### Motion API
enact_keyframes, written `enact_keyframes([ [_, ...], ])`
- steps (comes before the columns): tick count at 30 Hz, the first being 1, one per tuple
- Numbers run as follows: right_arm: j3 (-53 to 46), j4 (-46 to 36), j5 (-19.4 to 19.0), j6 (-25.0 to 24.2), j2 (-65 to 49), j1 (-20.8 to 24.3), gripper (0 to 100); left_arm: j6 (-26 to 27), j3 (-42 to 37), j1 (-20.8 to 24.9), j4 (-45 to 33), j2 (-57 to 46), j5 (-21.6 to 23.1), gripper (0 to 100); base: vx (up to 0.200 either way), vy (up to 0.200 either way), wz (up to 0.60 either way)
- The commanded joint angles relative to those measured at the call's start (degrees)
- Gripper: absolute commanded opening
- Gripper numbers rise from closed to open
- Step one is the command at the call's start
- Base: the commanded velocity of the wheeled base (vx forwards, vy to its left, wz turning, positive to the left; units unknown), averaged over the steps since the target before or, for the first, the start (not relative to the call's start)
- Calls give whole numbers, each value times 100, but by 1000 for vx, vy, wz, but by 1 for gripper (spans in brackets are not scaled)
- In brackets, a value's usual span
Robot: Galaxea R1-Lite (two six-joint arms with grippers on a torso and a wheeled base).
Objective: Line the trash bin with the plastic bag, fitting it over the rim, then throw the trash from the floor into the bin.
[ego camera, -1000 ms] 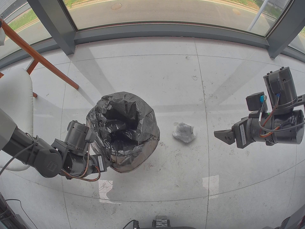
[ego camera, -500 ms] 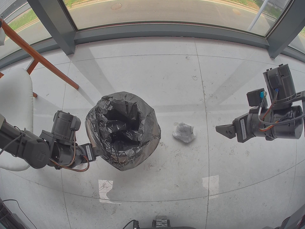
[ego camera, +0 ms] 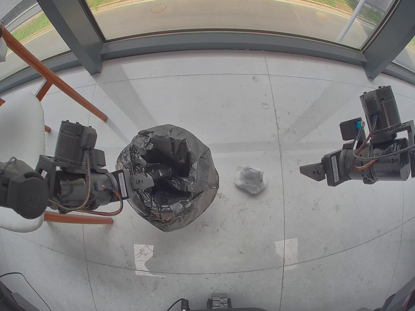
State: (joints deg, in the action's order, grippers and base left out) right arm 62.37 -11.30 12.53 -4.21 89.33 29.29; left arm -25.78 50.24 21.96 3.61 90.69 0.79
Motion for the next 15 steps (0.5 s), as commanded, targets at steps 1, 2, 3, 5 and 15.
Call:
enact_keyframes([
  [1,-58,-21,-480,7,172,-240,100,284,-14,257,-888,-1369,114,100,0,0,0],
  [2,-58,-48,-532,25,190,-266,100,293,-49,248,-1099,-1510,114,100,0,0,0],
  [3,-49,-56,-576,34,207,-284,100,293,-49,239,-1222,-1572,114,100,0,0,0],
  [5,-40,-13,-849,43,410,-416,100,293,-58,213,-1644,-1774,105,100,0,0,0],
  [15,329,770,-1209,104,1851,-521,100,109,-357,63,-2022,-1914,-176,100,0,0,0],
])
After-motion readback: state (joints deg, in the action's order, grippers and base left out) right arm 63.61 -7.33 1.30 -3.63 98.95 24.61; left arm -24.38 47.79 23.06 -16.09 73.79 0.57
